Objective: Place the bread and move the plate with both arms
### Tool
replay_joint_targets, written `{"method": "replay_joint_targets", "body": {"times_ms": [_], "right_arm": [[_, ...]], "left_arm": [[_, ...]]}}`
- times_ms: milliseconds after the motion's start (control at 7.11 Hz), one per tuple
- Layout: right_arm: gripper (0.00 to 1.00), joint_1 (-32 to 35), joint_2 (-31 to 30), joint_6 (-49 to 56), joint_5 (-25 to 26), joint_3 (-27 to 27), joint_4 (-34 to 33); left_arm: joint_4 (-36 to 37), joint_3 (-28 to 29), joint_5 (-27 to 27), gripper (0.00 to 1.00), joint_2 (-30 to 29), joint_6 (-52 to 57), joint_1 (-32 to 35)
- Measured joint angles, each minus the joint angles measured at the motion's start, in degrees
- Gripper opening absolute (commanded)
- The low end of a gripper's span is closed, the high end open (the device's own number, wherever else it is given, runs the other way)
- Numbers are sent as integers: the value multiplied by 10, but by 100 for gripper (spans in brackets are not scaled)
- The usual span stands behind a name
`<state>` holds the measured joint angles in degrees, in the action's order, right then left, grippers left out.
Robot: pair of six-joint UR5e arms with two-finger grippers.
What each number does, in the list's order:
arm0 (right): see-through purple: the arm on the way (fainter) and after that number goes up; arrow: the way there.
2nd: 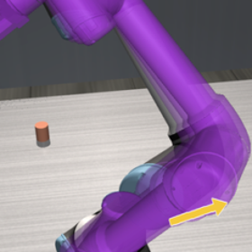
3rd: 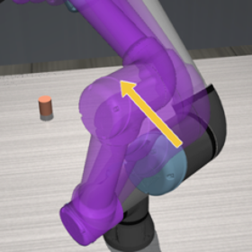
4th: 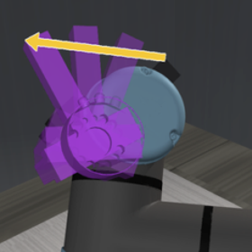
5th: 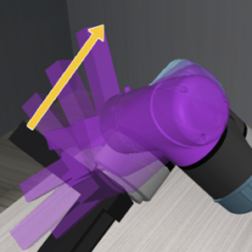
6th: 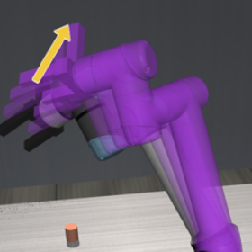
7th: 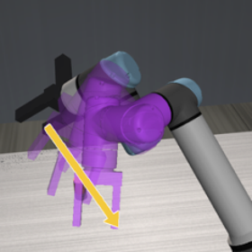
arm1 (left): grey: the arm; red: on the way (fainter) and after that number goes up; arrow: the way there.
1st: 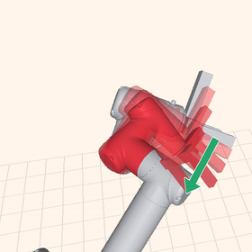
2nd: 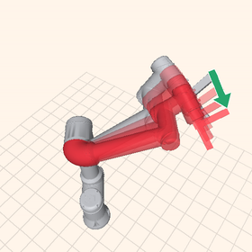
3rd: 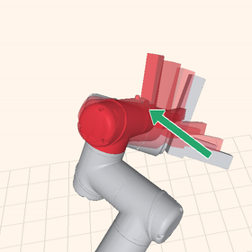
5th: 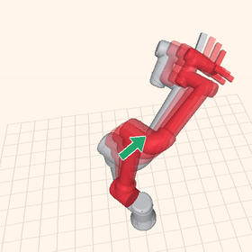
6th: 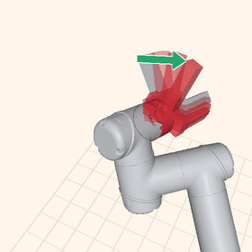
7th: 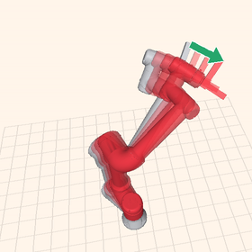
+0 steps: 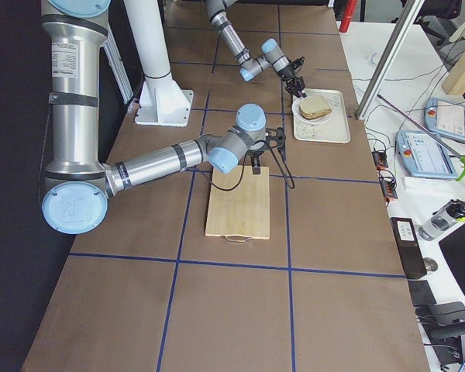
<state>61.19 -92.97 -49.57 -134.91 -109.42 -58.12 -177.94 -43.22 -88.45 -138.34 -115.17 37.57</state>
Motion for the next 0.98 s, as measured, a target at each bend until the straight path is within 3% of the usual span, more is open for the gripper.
{"method": "replay_joint_targets", "body": {"times_ms": [141,422,703,984], "right_arm": [[99,3,0,0,0,0,0],[99,21,-2,13,-1,4,-4],[99,46,-3,65,1,18,-26],[99,92,-1,185,5,22,-114]], "left_arm": [[6,-28,-20,76,22,2,10],[24,-97,-95,76,80,32,53],[65,-182,-217,76,155,113,137],[103,-221,-343,75,210,236,255]]}}
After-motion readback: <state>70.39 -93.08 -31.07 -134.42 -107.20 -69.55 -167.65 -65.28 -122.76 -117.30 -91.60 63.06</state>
